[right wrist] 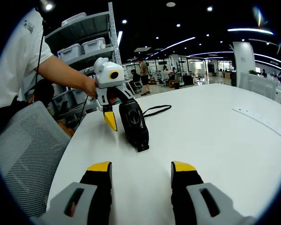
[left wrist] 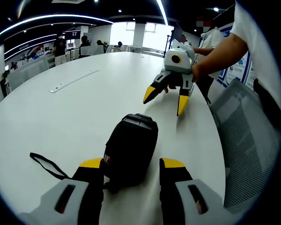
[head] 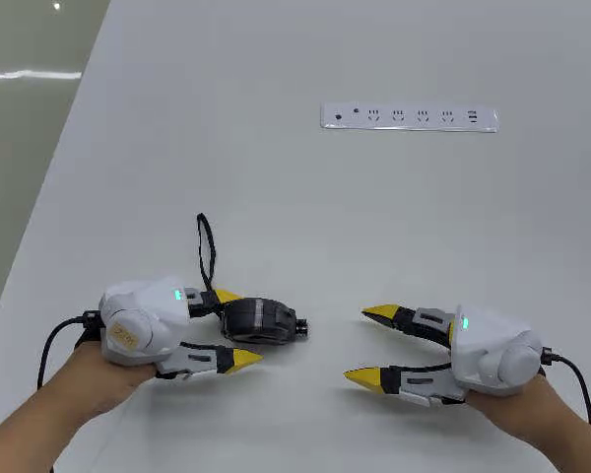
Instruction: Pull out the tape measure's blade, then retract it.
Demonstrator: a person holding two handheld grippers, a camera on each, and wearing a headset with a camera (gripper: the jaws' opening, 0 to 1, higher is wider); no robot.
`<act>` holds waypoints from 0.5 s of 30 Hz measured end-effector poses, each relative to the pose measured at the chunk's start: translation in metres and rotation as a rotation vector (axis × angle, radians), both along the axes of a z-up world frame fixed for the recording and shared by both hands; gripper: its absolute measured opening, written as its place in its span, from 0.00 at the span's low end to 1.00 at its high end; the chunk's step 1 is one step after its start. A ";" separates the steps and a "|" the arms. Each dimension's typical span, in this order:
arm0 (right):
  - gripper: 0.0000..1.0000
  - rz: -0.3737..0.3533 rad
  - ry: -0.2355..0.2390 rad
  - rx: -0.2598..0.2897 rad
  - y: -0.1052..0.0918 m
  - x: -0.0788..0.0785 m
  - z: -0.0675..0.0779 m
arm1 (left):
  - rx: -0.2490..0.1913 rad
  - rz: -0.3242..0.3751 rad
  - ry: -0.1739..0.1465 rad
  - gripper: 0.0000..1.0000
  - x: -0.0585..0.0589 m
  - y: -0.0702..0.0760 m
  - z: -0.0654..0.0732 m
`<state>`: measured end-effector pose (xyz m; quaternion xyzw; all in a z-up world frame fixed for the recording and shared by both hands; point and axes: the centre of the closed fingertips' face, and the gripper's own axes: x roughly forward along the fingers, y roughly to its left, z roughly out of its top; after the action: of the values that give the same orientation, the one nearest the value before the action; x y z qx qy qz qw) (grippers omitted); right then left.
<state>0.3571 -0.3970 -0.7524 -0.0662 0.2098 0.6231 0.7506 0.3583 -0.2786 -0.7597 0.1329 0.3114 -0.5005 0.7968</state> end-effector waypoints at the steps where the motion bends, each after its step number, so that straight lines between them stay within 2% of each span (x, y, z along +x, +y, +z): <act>1: 0.51 0.001 0.000 -0.001 0.000 0.000 0.000 | 0.000 -0.001 0.001 0.44 0.000 0.000 0.000; 15: 0.49 0.014 0.002 0.003 0.008 0.005 -0.001 | 0.006 -0.006 -0.001 0.37 0.006 -0.001 -0.006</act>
<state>0.3618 -0.3895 -0.7539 -0.0661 0.2089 0.6288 0.7460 0.3644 -0.2795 -0.7653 0.1364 0.3119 -0.5017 0.7952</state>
